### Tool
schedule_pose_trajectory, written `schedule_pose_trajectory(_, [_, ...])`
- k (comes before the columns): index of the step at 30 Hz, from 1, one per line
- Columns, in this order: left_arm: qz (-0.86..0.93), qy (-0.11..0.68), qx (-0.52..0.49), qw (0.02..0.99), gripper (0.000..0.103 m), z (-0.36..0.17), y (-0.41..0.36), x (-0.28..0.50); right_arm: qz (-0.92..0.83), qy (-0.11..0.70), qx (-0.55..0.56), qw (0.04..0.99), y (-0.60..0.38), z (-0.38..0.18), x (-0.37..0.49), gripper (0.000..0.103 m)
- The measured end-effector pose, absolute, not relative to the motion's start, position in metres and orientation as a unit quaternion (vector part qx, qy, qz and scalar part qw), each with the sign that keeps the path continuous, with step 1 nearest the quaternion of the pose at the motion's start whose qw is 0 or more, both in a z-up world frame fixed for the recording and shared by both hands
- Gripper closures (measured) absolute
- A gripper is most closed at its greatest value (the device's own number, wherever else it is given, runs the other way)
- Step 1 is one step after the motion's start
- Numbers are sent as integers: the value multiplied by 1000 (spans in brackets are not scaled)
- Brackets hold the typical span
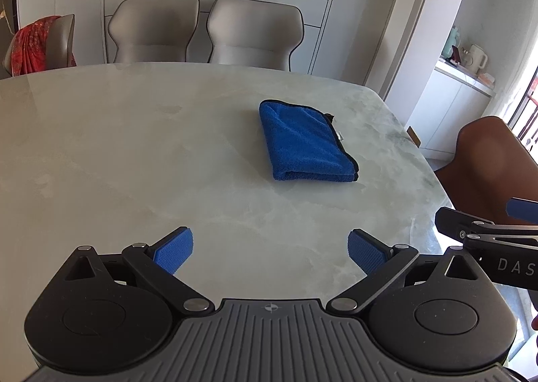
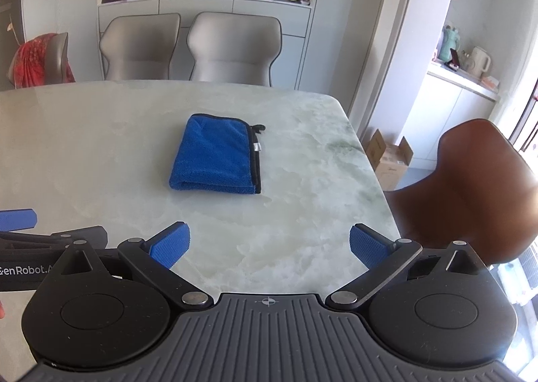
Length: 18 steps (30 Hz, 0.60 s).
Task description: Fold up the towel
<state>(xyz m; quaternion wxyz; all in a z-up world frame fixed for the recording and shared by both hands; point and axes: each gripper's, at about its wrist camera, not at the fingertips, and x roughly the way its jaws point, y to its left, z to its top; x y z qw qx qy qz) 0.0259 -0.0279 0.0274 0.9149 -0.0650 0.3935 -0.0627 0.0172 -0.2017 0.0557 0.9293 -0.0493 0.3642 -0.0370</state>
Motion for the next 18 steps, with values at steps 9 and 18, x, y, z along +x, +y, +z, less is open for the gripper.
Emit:
schedule_pose_trajectory(9, [-59,401,-55,912,2,26,-31,32,-40,370,-37,927,-205,52,20,1])
schedule_pose_trajectory(18, [-59,400,-51,913,3,24,-31,36,-42,378,-35,924,-206,47,25,1])
